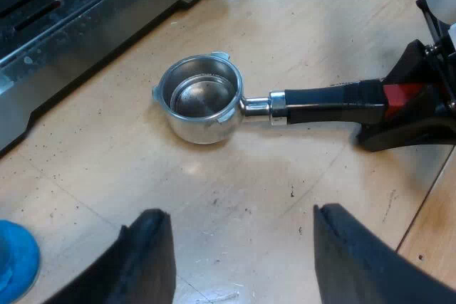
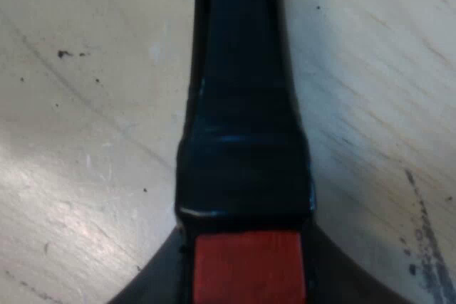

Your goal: Grind coffee beans and then tamp

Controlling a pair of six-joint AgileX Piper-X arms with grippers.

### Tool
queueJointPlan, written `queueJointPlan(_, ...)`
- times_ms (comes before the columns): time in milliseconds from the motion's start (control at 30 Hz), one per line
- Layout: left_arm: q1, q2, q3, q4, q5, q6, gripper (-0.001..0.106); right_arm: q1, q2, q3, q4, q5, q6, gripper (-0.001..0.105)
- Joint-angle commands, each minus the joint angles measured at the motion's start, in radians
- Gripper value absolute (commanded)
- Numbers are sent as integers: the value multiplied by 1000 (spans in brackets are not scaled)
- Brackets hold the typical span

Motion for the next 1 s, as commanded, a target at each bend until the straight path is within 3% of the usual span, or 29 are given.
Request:
queueJointPlan(33, -4, -2, -6, -5, 6, 0, 48, -4, -2, -8, -10, -29, -3, 16)
queueJointPlan(133, -4, -2, -6, -5, 15, 0, 48, -4, -2, -8, -10, -54, -3, 51)
queueJointPlan(233, -4, -2, -6, -5, 16, 0, 48, -4, -2, -8, -1, -53, -3, 67)
queueJointPlan(567, -4, -2, -6, -5, 21, 0, 48, -4, -2, -10, 96, -79, 26, 67)
queueJointPlan(1000, -4, -2, -6, -5, 21, 0, 48, -4, -85, -175, 487, -91, 26, 67)
